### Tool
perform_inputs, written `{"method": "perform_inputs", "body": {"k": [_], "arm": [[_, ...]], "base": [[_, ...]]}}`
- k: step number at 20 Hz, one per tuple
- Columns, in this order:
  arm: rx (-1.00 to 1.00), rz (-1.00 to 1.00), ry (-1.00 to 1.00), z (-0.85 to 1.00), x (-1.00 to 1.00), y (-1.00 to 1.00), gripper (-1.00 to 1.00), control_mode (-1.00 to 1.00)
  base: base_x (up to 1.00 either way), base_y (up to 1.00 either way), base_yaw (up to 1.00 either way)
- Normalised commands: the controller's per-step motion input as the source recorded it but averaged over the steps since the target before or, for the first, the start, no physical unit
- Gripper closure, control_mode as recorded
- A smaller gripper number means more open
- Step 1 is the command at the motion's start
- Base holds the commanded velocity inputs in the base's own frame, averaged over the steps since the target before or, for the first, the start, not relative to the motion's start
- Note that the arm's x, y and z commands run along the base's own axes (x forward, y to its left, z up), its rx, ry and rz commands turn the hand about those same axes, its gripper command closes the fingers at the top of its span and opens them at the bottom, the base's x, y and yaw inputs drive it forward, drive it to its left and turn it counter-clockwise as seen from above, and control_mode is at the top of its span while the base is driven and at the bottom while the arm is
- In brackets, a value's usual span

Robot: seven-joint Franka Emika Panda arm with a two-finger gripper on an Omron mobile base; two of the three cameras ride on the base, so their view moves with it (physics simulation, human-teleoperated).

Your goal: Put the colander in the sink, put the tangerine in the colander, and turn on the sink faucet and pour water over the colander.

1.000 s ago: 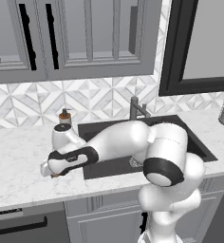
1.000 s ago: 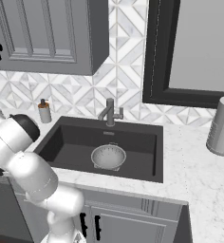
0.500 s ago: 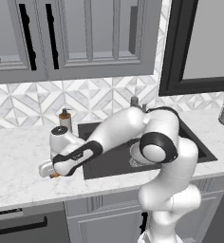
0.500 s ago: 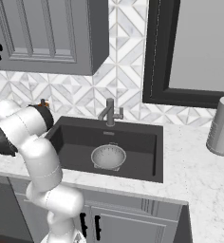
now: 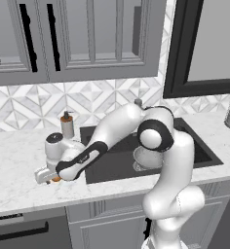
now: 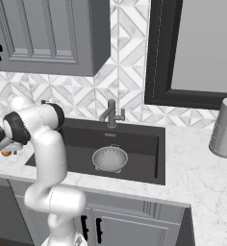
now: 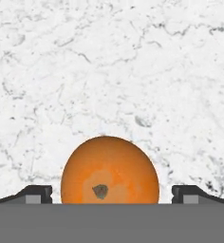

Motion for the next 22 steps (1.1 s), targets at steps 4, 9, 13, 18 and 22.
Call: {"method": "perform_inputs", "body": {"k": [4, 9, 13, 18, 22], "arm": [[0.00, -0.01, -0.02, -0.16, 0.14, 0.00, -1.00, -1.00], [0.02, -0.08, 0.00, -0.16, -0.06, -0.06, 1.00, -1.00], [0.12, -0.23, 0.00, -0.26, -0.44, -0.59, 1.00, -1.00], [0.24, -0.27, -0.10, 0.26, -0.60, -0.96, 1.00, -1.00], [0.34, -0.19, -0.08, 0.98, -0.23, -1.00, 1.00, -1.00]], "base": [[0.00, 0.00, 0.00], [0.00, 0.00, 0.00], [0.00, 0.00, 0.00], [0.00, 0.00, 0.00], [0.00, 0.00, 0.00]]}}
